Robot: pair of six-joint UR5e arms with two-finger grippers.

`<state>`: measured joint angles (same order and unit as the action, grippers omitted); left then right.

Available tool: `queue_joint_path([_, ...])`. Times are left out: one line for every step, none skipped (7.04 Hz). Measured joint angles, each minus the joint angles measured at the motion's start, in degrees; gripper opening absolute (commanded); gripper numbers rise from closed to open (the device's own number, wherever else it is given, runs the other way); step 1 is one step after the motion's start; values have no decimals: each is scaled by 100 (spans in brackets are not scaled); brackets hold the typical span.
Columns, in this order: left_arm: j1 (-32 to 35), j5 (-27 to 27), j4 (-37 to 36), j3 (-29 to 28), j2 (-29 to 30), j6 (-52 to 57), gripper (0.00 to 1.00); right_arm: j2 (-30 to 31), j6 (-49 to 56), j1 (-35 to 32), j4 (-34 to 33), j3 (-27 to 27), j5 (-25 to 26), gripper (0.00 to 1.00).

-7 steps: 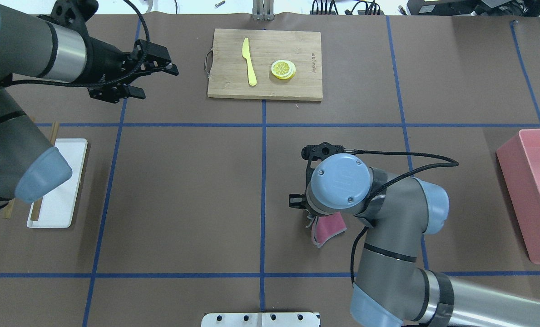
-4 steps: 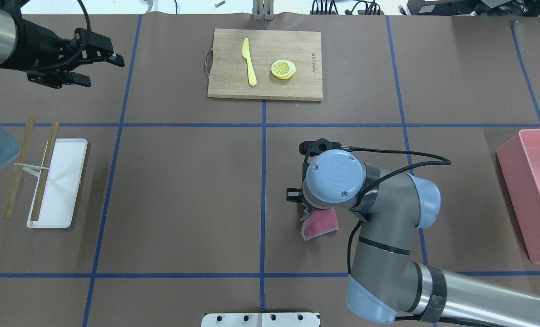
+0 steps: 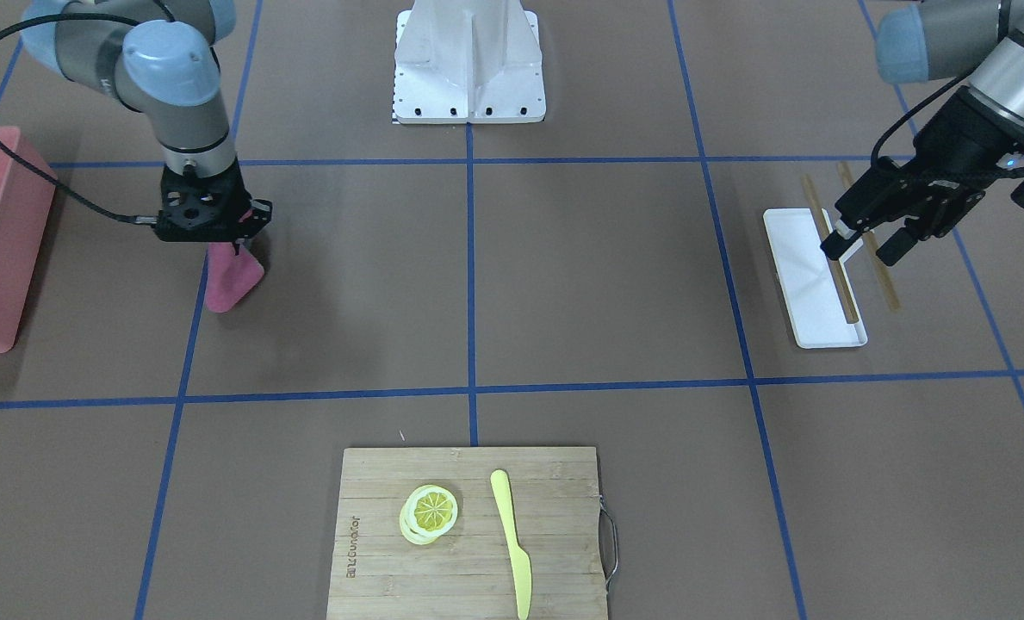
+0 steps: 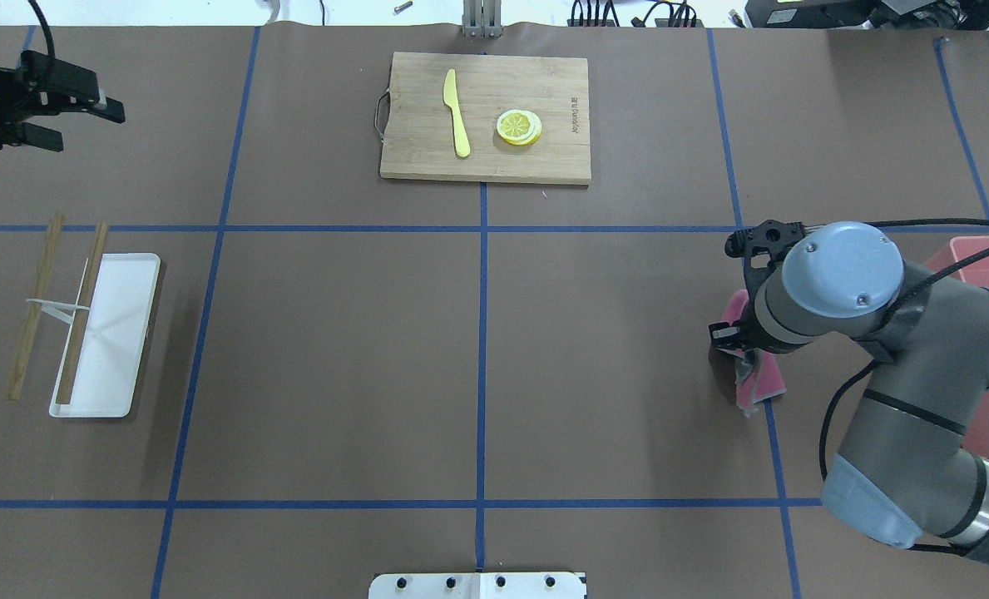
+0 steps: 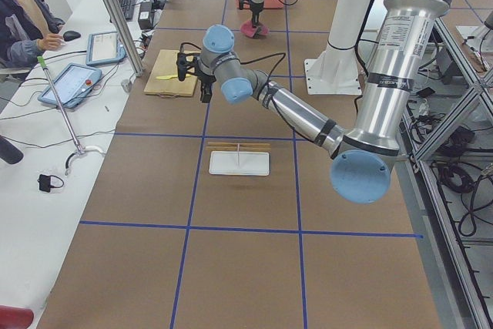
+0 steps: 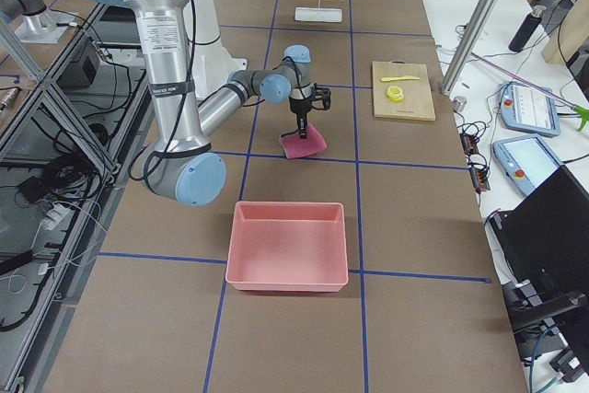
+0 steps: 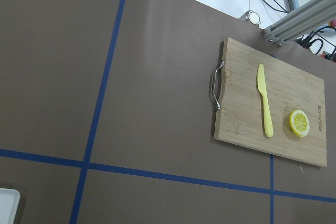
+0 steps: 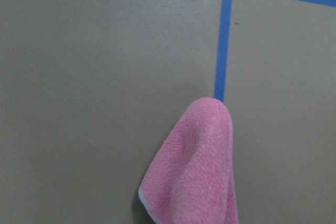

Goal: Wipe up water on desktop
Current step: 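Wipe the table with the pink cloth in the right gripper while the left arm withdraws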

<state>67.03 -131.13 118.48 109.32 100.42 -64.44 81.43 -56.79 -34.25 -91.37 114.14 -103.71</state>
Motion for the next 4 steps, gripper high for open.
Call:
queue_joint_path([151, -76, 0, -10, -239, 444, 97, 21, 110, -25, -20, 30, -7, 0])
queue_joint_path([271, -181, 0, -24, -423, 806, 97, -313, -110, 139, -79, -63, -15, 0])
queue_joint_path([367, -257, 0, -42, -549, 1110, 97, -849, -616, 453, -136, -268, -25, 0])
queue_joint_path([469, -293, -4, -72, -627, 1352, 97, -1403, -1163, 748, -152, -486, -26, 0])
